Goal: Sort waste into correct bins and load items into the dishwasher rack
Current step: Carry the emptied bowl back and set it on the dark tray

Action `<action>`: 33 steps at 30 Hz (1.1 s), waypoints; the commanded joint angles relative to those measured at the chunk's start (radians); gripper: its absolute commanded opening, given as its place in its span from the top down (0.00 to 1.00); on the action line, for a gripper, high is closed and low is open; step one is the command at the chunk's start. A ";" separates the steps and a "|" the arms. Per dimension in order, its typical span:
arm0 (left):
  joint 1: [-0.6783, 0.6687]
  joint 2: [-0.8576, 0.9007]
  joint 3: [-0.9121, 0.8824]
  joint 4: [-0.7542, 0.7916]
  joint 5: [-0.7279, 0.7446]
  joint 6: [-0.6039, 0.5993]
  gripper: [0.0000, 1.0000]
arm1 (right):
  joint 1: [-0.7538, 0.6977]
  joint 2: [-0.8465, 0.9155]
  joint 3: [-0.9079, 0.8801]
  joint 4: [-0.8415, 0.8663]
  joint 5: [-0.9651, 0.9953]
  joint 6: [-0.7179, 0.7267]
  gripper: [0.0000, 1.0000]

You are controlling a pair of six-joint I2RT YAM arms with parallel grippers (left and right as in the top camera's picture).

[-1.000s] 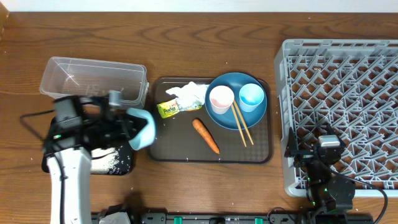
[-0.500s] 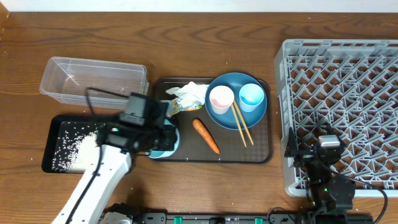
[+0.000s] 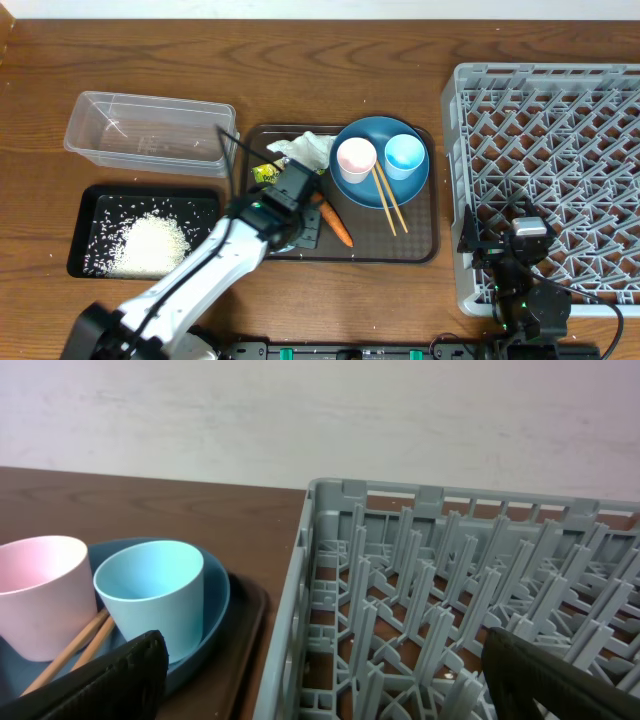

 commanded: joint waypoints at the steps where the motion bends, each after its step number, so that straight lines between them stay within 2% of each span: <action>1: -0.043 0.060 -0.017 0.014 -0.106 -0.061 0.94 | 0.000 0.000 -0.002 -0.004 0.000 -0.004 0.01; 5: -0.103 0.122 -0.017 0.023 -0.257 -0.131 0.94 | 0.000 0.000 -0.002 -0.004 0.000 -0.004 0.01; 10: -0.173 0.148 -0.017 0.031 -0.401 -0.152 0.94 | 0.000 0.000 -0.002 -0.004 0.000 -0.004 0.01; 22: -0.308 0.014 -0.010 -0.024 -0.784 -0.140 0.94 | 0.000 0.000 -0.002 -0.004 0.000 -0.004 0.01; 33: -0.321 -0.056 -0.010 -0.048 -0.839 -0.046 0.94 | 0.000 0.000 -0.002 -0.004 0.000 -0.004 0.01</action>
